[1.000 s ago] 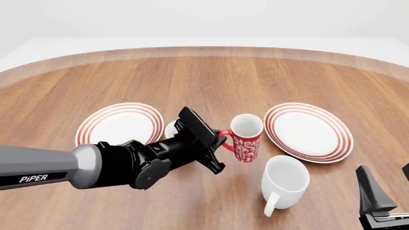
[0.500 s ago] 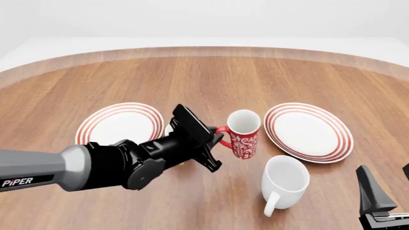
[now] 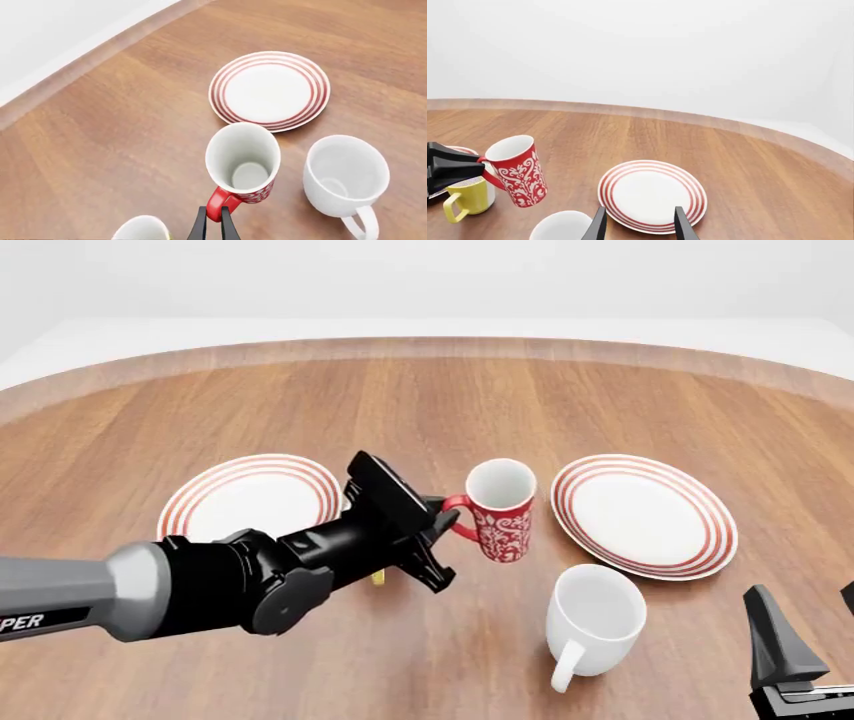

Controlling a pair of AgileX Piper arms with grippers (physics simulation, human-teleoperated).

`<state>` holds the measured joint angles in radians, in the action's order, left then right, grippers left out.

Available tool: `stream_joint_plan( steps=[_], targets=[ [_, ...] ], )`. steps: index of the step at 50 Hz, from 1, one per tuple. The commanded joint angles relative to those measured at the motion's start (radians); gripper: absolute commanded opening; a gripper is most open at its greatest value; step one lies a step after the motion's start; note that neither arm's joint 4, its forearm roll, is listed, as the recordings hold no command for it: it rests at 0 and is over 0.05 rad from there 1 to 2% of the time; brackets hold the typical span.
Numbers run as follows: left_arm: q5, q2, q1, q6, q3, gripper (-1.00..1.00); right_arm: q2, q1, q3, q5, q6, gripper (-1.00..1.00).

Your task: Put the red mug on the left plate.

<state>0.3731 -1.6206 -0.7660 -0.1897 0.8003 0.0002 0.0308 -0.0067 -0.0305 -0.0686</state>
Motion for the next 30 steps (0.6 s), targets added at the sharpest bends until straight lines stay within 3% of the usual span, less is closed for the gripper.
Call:
stream_joint_plan(
  steps=[1, 30],
  targets=[
    [0.004, 0.023, 0.009, -0.006, -0.004, -1.00, 0.000, 0.000, 0.000, 0.000, -0.001, 1.00],
    [0.012, 0.072, 0.017, 0.006, -0.032, -1.00, 0.000, -0.002, 0.001, 0.000, -0.005, 1.00]
  ],
)
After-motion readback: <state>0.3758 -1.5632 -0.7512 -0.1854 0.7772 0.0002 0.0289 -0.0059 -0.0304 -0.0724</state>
